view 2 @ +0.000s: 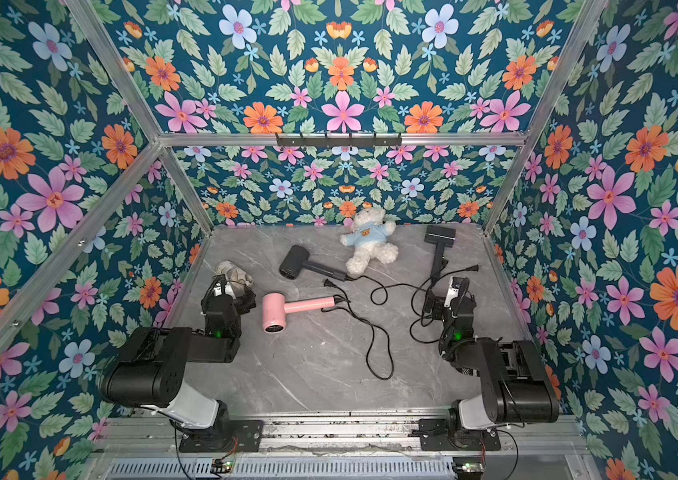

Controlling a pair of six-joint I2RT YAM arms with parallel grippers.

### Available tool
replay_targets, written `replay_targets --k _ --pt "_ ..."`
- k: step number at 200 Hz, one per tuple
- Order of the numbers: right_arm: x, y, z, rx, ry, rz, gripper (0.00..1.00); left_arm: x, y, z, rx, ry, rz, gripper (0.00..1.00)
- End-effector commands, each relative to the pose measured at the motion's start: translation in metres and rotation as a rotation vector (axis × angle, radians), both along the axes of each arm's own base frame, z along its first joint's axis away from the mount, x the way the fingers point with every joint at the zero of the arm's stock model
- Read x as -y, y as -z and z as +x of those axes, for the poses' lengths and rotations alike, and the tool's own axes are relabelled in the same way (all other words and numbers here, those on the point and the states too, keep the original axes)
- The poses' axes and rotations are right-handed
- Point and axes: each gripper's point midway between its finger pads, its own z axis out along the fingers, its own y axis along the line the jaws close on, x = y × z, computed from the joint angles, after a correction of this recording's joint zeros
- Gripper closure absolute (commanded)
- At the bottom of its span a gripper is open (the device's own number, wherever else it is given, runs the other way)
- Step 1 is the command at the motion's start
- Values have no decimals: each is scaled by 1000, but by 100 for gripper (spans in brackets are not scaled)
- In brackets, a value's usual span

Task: Wrap the cord around the hair dryer
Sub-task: Pick up the hair dryer from the center of the board.

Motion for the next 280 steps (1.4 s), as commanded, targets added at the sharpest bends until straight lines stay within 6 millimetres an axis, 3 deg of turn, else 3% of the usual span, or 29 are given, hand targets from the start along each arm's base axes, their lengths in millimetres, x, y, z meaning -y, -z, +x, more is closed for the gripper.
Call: replay_targets --k 1,157,171,188,206,226,250,280 --pt "0 -4 2 11 -2 -6 1 -1 -8 2 32 -3 -3 1" --pt "-1 -3 3 7 -9 1 1 0 -7 5 21 3 -3 1" --pt "-3 -9 5 -42 -24 0 1 -7 -15 14 -30 -47 9 1" --pt "-7 -40 8 -108 -39 23 1 -7 -39 27 -112 -77 2 1" --pt "-15 -61 3 -221 -45 82 1 3 -72 32 -126 -69 -24 1" --pt "-23 -70 -11 -335 -29 69 1 23 -85 31 -215 -49 -21 1" --pt "-12 -66 -40 -506 98 83 3 66 -79 22 -334 -12 35 1" --pt "-4 -52 -74 -773 155 13 1 113 -52 11 -481 70 -18 1"
